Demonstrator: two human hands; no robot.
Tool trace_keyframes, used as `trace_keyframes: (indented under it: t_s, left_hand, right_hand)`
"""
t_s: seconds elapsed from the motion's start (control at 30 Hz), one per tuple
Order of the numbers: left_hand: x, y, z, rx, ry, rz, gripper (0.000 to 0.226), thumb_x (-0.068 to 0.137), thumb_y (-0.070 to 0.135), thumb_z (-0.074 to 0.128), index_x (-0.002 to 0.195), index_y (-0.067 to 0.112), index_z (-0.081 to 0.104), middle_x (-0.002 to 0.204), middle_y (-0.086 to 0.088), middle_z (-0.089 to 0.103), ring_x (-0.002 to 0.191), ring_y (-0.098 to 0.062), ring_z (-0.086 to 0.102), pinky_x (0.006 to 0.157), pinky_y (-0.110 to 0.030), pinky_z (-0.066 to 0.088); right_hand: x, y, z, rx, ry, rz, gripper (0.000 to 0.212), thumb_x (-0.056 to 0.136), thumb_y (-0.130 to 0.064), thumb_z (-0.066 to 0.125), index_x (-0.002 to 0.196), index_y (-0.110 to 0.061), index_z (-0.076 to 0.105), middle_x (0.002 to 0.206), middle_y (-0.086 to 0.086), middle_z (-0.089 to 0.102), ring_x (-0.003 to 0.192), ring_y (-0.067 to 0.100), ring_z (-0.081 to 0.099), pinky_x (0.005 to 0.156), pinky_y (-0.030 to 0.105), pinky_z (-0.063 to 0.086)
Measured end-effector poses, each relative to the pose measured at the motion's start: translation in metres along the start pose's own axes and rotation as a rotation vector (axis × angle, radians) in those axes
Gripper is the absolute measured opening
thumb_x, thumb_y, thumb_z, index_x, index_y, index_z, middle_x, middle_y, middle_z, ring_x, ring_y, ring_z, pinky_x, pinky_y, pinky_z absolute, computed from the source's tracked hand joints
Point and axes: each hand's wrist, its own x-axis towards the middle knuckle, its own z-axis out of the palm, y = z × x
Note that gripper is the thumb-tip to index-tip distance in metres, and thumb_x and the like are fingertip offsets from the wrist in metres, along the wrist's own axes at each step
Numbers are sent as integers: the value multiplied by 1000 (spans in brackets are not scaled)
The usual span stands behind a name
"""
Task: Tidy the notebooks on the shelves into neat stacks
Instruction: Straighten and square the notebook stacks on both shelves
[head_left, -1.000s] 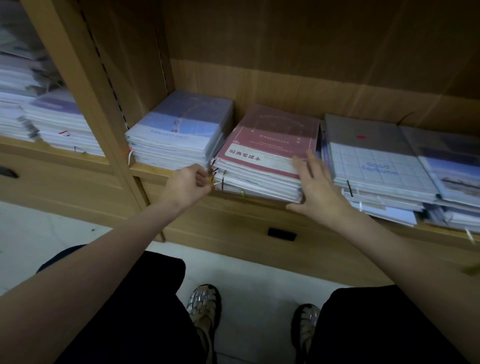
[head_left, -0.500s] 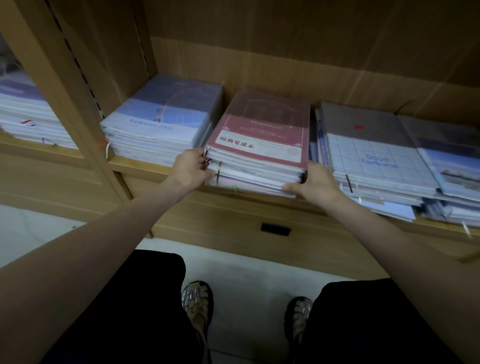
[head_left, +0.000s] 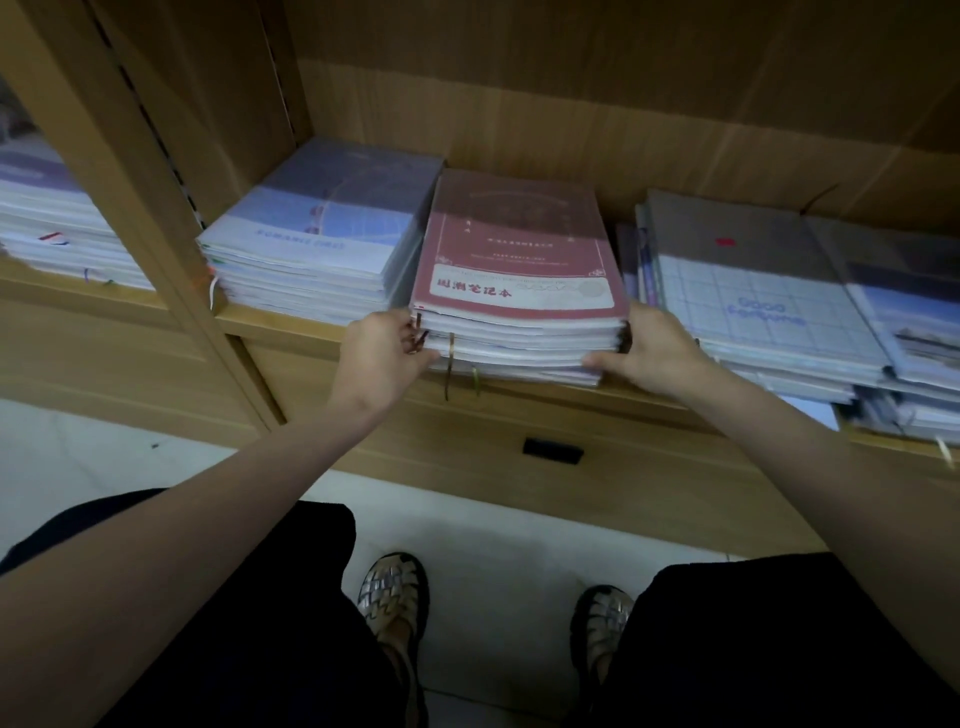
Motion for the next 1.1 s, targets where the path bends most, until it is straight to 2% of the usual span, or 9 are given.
trace_keyframes:
  t_s: [0.13,0.27,0.37,0.53,0.67,0.73,0.9,0.97,1.1]
  left_hand:
    - [12,-3,-4,10,11,-28,30,74,1,74,101,-5,64,100,-13,69,92,-18,65,85,-22,47]
    - [20,-7,-10,14,-1,-49,38,73,3,75,109,-3,64,102,-10,66,93,-11,60,86,-14,42]
    - [24,-9,-11,14,2,-26,41,71,6,77,109,-2,65,103,-12,68,91,-11,62,88,-17,43]
    - [27,-6,-12,-71,66,-17,43,71,5,76,112,-3,64,98,-3,65,89,-7,59,79,-4,41]
    - [32,-6,-15,-172,45,-30,37,76,5,72,112,-1,65,92,-4,67,77,-8,64,66,-10,53]
    - [31,-9,-15,-81,31,2,30,78,10,72,107,2,67,89,-6,69,71,-10,64,64,-11,52]
    - [21,-14,-13,99,24,14,28,80,13,72,105,3,65,92,-13,70,91,-21,65,88,-27,49]
    - [16,-12,-12,79,54,-14,28,82,10,69,109,6,63,91,-9,68,90,-19,65,89,-27,49]
    - [9,-11,-7,76,18,-43,19,81,5,67,100,4,63,89,-6,67,84,-15,63,81,-25,49]
  right_hand:
    - [8,-4,9,54,34,33,52,85,-17,68,130,-10,44,130,8,55,122,23,49,95,26,37]
    - [14,-4,13,37,41,26,52,85,-20,67,130,-9,43,128,8,56,119,24,51,90,23,37]
    - [17,-1,15,41,65,43,52,85,-21,67,130,-9,43,126,8,57,117,23,52,90,24,38]
    - [15,0,16,48,88,27,51,86,-20,66,130,-8,43,125,8,58,116,22,53,85,19,33]
    - [15,0,16,54,88,27,49,87,-19,65,129,-6,45,125,9,58,117,23,52,87,19,34]
    - [14,-1,17,38,89,33,48,87,-20,64,129,-6,45,124,9,59,117,23,53,86,18,33]
    - [10,-3,22,52,142,38,44,87,-18,65,125,-5,47,118,9,61,109,23,56,81,16,34]
    - [8,-4,25,54,165,47,42,87,-18,66,123,-4,49,115,10,62,106,25,58,81,20,37]
    - [6,-2,22,99,131,53,49,85,-20,67,128,-6,47,121,9,61,111,24,57,83,20,36]
